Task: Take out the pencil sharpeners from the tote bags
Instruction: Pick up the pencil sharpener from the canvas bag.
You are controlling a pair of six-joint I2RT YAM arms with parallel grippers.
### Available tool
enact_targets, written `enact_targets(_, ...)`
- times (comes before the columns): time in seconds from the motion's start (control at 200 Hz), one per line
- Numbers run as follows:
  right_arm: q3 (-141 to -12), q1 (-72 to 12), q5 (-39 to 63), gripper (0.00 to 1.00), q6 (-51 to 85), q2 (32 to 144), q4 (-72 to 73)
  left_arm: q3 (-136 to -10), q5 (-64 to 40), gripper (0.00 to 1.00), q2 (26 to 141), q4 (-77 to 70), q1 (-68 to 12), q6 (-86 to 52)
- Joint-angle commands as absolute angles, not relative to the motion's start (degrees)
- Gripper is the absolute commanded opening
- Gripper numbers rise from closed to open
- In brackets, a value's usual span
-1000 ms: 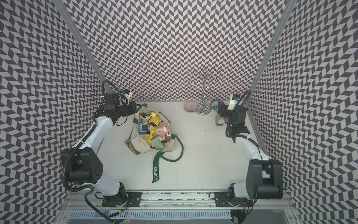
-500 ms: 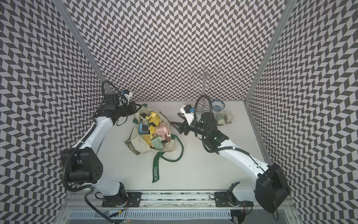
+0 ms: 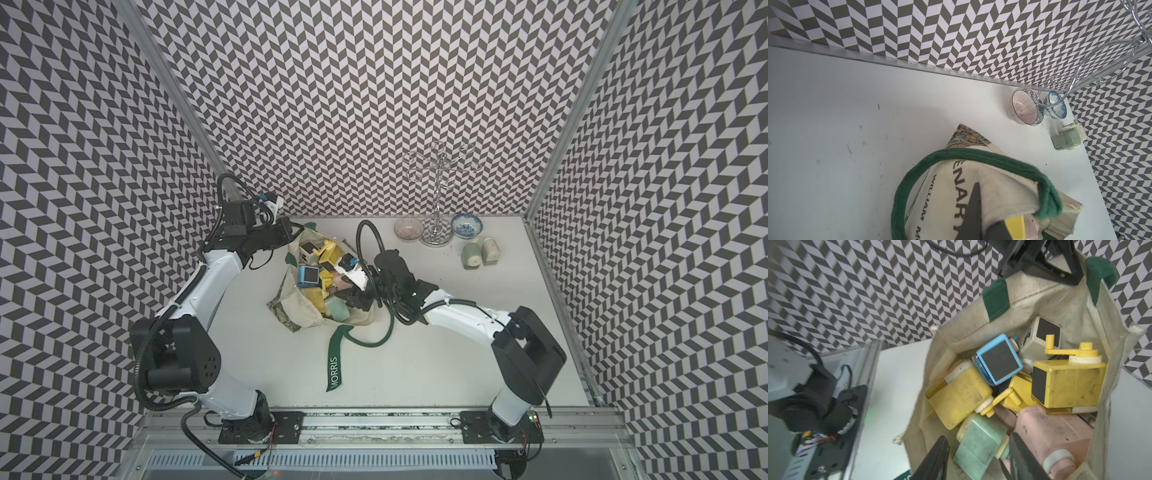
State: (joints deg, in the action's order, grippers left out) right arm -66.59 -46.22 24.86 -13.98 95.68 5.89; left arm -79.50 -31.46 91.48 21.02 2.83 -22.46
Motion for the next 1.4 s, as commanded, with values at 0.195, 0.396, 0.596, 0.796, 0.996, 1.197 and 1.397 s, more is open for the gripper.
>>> enact_targets(0.195,-71.6,-46.3,12.6,0.56,-44.1,99.6,1.6,-80.4,-35.7,0.00,88.7,11.5,5.3,-25.0)
enact_targets(0.396,-73.5,-47.2,10.9,0.62,-52.0,99.9,0.5,-80.3,-35.5,0.00,88.9,11.7,5.1,-25.0)
enact_targets(0.596,-75.0,-47.7,12.1,0.63,-16.4,97.9,8.2,-80.2,-35.5,0.00,88.9,11.5,5.2,-25.0)
enact_targets(0.796,-60.9,-48.5,17.5,0.63,26.3,93.7,25.8,-80.2,-35.4,0.00,89.2,11.4,5.3,-25.2)
enact_targets(0.996,-47.8,-52.6,9.7,0.65,52.9,92.2,44.7,-80.0,-35.9,0.00,89.0,11.0,5.4,-25.5)
enact_targets(1.197,-47.8,-53.8,5.1,0.66,68.9,99.1,52.0,-80.0,-35.5,0.00,89.4,11.2,5.4,-25.2)
enact_targets(1.397,-54.0,-53.6,-4.0,0.66,74.3,103.1,41.7,-80.1,-35.3,0.00,89.4,11.3,5.5,-25.1)
